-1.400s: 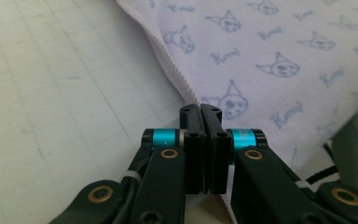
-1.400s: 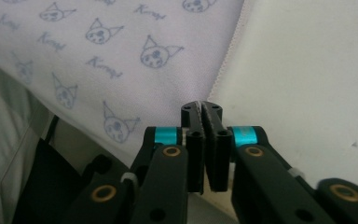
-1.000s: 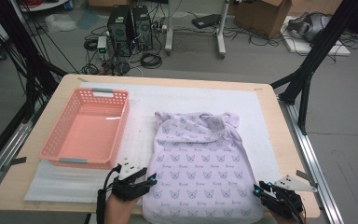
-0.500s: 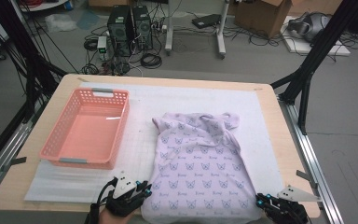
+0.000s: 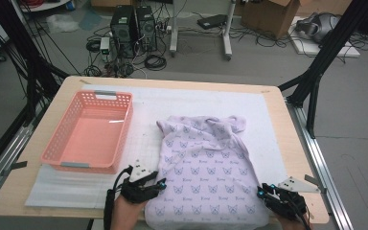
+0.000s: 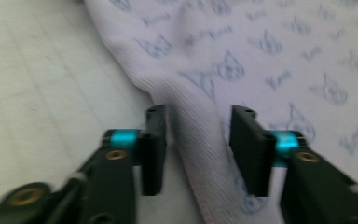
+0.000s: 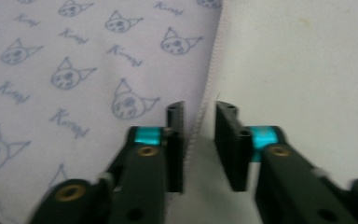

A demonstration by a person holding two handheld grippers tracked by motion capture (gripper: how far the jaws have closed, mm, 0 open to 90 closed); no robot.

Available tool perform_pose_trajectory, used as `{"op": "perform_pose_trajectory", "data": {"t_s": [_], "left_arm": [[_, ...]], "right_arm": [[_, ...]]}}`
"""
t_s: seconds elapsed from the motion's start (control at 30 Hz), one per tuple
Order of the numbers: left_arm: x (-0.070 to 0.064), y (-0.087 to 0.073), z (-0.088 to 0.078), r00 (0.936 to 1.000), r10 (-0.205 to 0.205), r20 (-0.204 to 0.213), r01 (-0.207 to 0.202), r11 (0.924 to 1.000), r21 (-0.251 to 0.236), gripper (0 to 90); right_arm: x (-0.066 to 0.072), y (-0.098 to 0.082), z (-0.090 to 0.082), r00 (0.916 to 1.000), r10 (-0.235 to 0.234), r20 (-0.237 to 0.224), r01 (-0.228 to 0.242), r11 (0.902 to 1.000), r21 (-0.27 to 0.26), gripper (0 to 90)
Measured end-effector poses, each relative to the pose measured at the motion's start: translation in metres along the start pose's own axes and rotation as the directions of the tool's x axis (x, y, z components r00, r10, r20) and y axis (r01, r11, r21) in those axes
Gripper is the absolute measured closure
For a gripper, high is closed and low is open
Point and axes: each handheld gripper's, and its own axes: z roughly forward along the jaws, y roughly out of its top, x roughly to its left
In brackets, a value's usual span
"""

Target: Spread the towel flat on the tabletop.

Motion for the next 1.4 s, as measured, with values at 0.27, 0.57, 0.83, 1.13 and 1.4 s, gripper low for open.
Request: {"op": "perform_pose_trajectory", "data": {"t_s": [0.27, 0.57, 0.83, 1.13, 1.4], "left_arm": [[-0.010, -0.005, -0.010, 0.9998, -0.019, 0.006, 0.019, 0.9998, 0.010, 86.2], [-0.015, -0.023, -0.033, 0.9955, -0.065, 0.069, 0.064, 0.9978, 0.015, 84.6], [0.006, -0.003, -0.025, 0.9931, -0.115, 0.025, 0.116, 0.9908, -0.069, 52.5], [0.018, 0.000, -0.015, 0.9899, -0.140, 0.024, 0.141, 0.9880, -0.063, 52.8], [0.022, 0.000, -0.019, 0.9881, -0.152, 0.027, 0.153, 0.9852, -0.076, 51.9]], "right_arm": [[-0.003, -0.006, -0.010, 0.9986, 0.001, -0.053, 0.000, 0.9997, 0.022, 87.8], [0.006, -0.017, -0.027, 0.9971, -0.008, -0.076, 0.012, 0.9984, 0.055, 88.0], [0.006, -0.004, -0.022, 0.9989, 0.036, -0.031, -0.036, 0.9992, -0.016, 65.0], [0.001, 0.017, 0.017, 0.9995, -0.009, 0.030, 0.009, 0.9998, 0.020, 69.3], [-0.003, -0.005, -0.012, 0.9999, -0.015, -0.005, 0.015, 0.9995, 0.029, 87.6]]}}
